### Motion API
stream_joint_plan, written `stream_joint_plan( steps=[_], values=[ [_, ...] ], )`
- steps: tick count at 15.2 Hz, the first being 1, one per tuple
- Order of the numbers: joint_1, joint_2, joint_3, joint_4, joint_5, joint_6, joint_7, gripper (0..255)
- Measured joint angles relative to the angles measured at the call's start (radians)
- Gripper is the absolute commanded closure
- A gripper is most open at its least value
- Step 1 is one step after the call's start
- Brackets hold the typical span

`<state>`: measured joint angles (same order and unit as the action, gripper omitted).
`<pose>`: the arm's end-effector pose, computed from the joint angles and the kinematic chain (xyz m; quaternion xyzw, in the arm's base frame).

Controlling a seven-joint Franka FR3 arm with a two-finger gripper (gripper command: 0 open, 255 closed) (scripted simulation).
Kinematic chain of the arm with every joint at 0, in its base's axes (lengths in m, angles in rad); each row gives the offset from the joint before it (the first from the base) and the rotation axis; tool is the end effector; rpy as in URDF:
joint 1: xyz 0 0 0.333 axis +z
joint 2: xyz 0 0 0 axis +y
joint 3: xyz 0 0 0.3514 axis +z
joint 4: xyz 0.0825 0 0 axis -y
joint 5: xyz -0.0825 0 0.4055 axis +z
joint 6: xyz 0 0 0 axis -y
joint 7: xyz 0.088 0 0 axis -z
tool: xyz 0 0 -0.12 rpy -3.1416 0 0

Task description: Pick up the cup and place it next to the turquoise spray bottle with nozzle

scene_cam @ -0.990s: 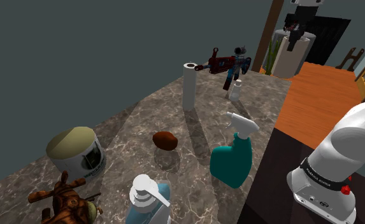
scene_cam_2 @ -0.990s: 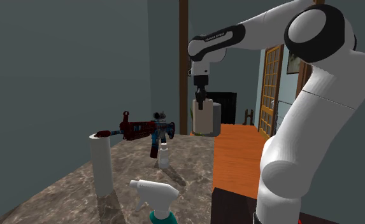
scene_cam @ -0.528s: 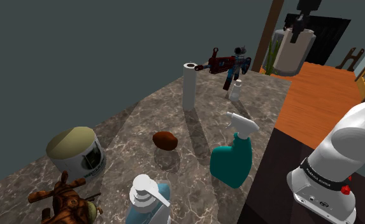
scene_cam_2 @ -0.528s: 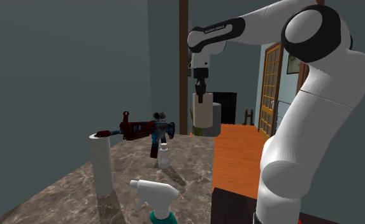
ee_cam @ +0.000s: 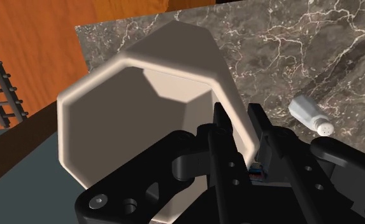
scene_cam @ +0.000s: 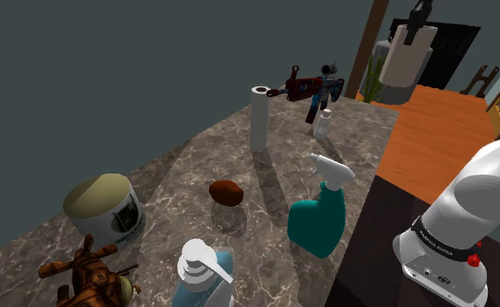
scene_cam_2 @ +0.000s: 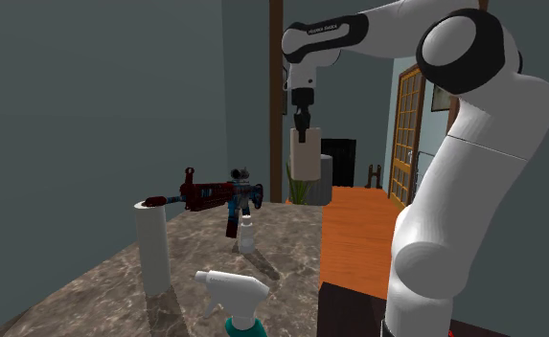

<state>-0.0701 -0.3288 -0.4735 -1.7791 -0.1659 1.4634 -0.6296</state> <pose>0.3613 -0.2926 0.6834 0.9988 0.0467 -0.0139 0.0013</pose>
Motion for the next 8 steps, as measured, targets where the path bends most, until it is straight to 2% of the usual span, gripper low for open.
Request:
stream_joint_plan(
  steps=[8],
  values=[
    [0.006, 0.053, -0.008, 0.160, 0.019, -0.110, -0.023, 255]
  ],
)
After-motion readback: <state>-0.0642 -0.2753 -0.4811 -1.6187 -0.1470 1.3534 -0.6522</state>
